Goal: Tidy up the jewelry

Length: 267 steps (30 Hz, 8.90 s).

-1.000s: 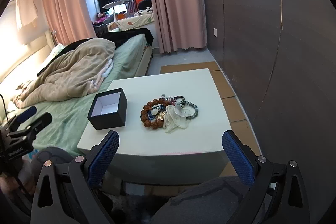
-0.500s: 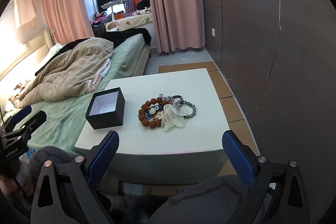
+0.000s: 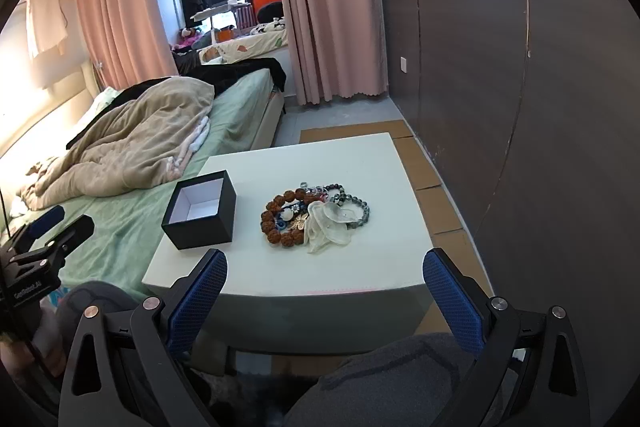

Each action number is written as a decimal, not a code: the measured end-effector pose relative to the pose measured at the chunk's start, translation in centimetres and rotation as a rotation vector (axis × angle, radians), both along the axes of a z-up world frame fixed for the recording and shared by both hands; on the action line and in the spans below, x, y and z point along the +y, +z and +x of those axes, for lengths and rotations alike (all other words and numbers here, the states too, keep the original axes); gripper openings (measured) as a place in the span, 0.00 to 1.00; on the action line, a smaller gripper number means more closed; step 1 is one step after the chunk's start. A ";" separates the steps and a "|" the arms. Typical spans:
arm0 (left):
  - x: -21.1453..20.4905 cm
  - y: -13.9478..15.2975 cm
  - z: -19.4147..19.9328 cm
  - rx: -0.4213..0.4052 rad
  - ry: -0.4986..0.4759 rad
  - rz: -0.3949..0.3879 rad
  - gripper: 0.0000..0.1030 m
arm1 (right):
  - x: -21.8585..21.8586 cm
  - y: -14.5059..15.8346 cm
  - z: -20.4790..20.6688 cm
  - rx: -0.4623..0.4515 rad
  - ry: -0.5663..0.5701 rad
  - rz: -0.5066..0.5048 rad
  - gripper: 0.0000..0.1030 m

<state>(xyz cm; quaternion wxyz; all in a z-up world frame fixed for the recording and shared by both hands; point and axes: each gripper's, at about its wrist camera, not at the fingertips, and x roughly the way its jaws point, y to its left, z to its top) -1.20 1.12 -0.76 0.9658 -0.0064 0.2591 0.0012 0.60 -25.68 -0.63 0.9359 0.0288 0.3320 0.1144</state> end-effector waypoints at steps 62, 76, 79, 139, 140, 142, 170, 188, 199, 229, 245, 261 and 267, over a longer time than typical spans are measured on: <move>-4.3 2.3 9.0 0.157 -0.284 -0.015 0.86 | -3.5 -0.1 6.7 0.082 -0.042 0.196 0.96; -8.7 0.7 15.2 0.293 -0.425 -0.021 0.67 | -6.0 -2.3 11.6 0.157 -0.116 0.369 0.96; -9.8 -0.8 16.7 0.349 -0.443 -0.036 0.59 | -6.6 -3.3 12.2 0.171 -0.126 0.381 0.96; 0.9 -0.8 18.7 0.323 -0.393 -0.287 0.00 | 4.3 -11.4 19.9 0.535 0.020 0.394 0.36; 1.4 -0.7 18.7 0.320 -0.389 -0.291 0.00 | 4.4 -11.6 20.1 0.538 0.015 0.379 0.36; 2.6 -0.5 18.5 0.312 -0.381 -0.300 0.00 | 4.6 -11.8 20.4 0.542 0.000 0.351 0.36; 6.7 -0.3 17.6 0.290 -0.348 -0.357 0.00 | 6.2 -12.3 20.8 0.550 -0.058 0.310 0.26; 6.0 -0.6 17.7 0.304 -0.353 -0.348 0.00 | 9.5 -12.9 21.3 0.549 0.051 0.057 0.26; 6.2 -0.7 17.8 0.304 -0.349 -0.349 0.00 | 8.4 -13.3 21.3 0.575 0.056 0.164 0.05; 7.2 -0.1 17.7 0.276 -0.334 -0.354 0.00 | 10.3 -10.9 21.8 0.589 0.222 -0.034 0.44; 7.3 -0.4 17.7 0.280 -0.334 -0.351 0.00 | 11.2 -13.4 23.5 0.710 0.266 -0.083 0.36; 7.4 -0.2 17.6 0.273 -0.328 -0.359 0.00 | 10.1 -11.9 22.5 0.716 0.252 -0.029 0.18; 8.4 0.3 17.5 0.255 -0.312 -0.370 0.00 | 9.4 -8.1 22.0 0.652 0.264 0.003 0.18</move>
